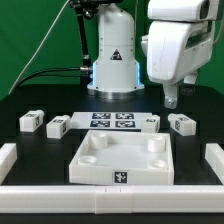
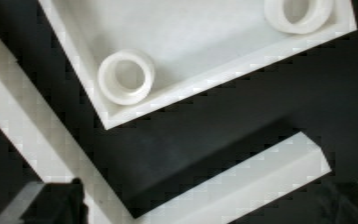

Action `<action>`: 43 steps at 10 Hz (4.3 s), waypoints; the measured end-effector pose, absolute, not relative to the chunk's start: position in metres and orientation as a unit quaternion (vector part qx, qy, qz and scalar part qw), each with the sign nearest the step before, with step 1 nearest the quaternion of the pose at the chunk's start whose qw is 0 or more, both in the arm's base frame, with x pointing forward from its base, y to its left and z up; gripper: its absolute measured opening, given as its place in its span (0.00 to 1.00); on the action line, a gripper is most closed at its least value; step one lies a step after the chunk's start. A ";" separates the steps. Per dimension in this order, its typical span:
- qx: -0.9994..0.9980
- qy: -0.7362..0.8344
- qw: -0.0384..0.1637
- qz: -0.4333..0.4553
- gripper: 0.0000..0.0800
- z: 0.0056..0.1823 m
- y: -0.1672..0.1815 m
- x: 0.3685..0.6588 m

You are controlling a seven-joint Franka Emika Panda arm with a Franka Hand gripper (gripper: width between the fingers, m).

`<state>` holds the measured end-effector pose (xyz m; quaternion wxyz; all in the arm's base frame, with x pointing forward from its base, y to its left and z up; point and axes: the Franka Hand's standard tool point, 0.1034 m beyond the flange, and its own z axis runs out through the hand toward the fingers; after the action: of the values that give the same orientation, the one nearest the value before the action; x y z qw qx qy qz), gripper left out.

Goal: Assemble one leg

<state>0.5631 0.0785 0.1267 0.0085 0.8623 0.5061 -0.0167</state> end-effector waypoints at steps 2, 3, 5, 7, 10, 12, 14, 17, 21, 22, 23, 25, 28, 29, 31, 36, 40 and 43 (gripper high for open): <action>0.850 0.527 0.013 -0.002 0.81 0.124 0.074 0.561; 0.843 0.536 0.021 0.028 0.81 0.112 0.073 0.548; 0.829 0.556 0.028 0.061 0.81 0.086 0.071 0.521; 0.829 0.556 0.023 0.057 0.81 0.065 0.066 0.509; 0.829 0.555 0.023 0.056 0.81 0.065 0.067 0.510; 0.821 0.568 0.024 0.054 0.81 0.064 0.065 0.508; 0.764 0.644 0.027 0.033 0.81 0.054 0.055 0.491; 0.740 0.671 0.033 0.021 0.81 0.052 0.045 0.479; 0.738 0.673 0.032 0.021 0.81 0.047 0.037 0.477; 0.738 0.673 0.029 0.018 0.81 0.037 0.027 0.469; 0.741 0.670 0.024 0.016 0.81 0.029 0.023 0.463; 0.744 0.668 0.021 0.018 0.81 0.019 0.024 0.458; 0.742 0.670 0.016 0.016 0.81 0.010 0.030 0.458; 0.743 0.669 0.015 0.015 0.81 0.008 0.028 0.459; 0.745 0.667 0.014 0.015 0.81 0.007 0.025 0.458; 0.745 0.667 0.013 0.014 0.10 0.006 0.025 0.457; 0.745 0.667 0.013 0.014 0.08 0.006 0.025 0.457; 0.745 0.667 0.013 0.014 0.08 0.006 0.025 0.457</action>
Offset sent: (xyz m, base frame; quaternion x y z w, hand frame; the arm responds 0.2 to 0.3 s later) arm -0.0555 -0.0037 -0.0409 -0.0904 0.0911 -0.0840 0.9882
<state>0.4572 0.0252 0.0062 0.0134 0.7453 0.6665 0.0136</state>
